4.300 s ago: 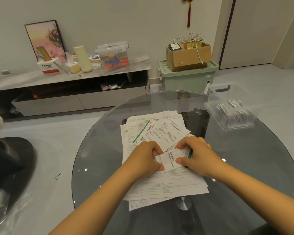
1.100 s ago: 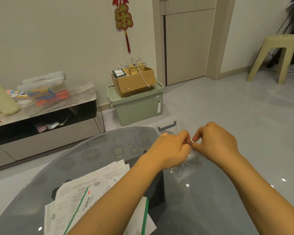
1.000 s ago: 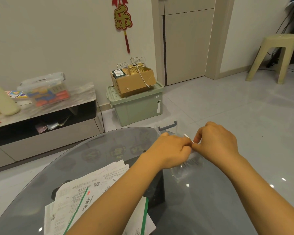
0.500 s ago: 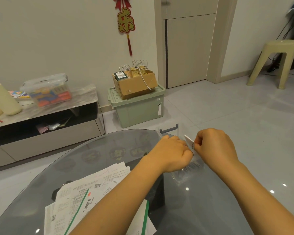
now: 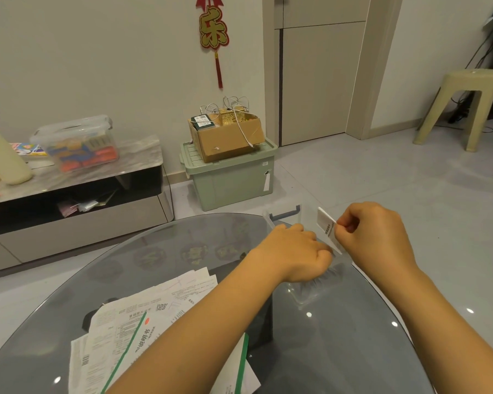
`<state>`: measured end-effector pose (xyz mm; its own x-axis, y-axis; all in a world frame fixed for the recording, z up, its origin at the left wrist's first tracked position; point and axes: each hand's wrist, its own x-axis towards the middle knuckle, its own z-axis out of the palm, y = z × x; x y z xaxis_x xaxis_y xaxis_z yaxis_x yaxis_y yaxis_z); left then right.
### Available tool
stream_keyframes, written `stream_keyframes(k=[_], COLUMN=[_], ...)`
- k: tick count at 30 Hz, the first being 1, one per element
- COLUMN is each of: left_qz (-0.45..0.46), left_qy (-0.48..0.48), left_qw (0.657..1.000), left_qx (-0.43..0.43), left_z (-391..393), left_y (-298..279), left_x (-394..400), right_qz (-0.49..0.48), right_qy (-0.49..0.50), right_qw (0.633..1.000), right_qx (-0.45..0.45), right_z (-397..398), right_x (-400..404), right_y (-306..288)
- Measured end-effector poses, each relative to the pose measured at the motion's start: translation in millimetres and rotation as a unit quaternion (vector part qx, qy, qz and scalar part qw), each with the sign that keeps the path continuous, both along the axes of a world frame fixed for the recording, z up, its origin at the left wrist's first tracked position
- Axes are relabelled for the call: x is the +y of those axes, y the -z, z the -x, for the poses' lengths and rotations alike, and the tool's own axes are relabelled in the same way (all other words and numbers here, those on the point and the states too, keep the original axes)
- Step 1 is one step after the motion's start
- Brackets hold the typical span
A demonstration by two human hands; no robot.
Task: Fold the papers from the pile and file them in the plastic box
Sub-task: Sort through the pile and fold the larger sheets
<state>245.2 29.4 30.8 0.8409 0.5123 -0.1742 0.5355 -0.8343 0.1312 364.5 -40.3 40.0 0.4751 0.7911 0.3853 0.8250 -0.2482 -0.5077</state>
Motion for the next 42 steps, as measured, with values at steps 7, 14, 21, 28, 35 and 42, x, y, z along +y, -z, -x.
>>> stream_keyframes(k=[7,14,21,28,35,42], left_qz=[-0.016,0.091,0.06,0.028,0.001,-0.018], left_qy=[0.006,-0.027,0.002,0.001,-0.036,-0.11], left_qw=[0.999,0.979,0.991,0.997,0.986,0.972], left_qx=[-0.028,-0.179,-0.121,-0.074,-0.164,-0.206], left_z=[4,12,12,6,21,75], left_y=[5,9,4,4,-2,-15], left_x=[1,6,-1,-2,-8,-49], right_qz=[0.093,0.196,0.191,0.167,0.115,0.051], right_qy=[-0.01,0.055,-0.019,-0.062,-0.092,-0.197], right_qw=[0.995,0.973,0.981,0.975,0.982,0.975], right_qx=[-0.031,-0.107,0.008,0.136,0.116,0.092], right_z=[3,5,-5,-17,-17,27], right_x=[2,9,2,-1,-6,-27], right_y=[7,6,3,2,1,0])
